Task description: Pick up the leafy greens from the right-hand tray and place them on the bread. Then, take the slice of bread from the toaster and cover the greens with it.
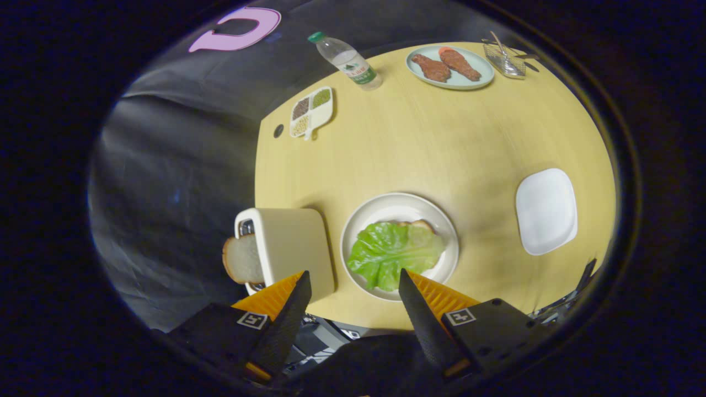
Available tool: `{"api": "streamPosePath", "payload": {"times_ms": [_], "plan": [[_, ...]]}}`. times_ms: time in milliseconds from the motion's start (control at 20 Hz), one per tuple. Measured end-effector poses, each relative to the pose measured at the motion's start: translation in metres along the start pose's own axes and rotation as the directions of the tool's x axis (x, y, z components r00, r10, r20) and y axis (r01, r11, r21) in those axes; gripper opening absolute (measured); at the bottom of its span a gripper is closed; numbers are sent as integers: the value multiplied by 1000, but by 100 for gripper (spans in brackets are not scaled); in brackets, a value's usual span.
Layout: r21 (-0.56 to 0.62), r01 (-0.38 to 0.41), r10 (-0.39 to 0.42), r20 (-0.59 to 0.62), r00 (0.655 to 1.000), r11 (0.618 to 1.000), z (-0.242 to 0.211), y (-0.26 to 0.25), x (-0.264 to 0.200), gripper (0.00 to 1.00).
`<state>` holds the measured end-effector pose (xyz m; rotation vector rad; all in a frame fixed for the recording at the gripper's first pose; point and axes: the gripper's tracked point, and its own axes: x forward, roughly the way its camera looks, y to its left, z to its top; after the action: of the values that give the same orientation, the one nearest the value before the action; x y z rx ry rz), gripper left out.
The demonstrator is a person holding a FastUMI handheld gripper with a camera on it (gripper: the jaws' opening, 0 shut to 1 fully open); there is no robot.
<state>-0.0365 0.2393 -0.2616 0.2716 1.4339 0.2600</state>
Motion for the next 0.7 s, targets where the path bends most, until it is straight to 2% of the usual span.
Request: {"api": "streamPosePath", "payload": {"times_ms": [300, 700], "plan": [[-20, -63, 62, -27, 998, 998, -6, 86, 5, 100], [-98, -124, 113, -112, 987, 987, -38, 171, 50, 99]]}}
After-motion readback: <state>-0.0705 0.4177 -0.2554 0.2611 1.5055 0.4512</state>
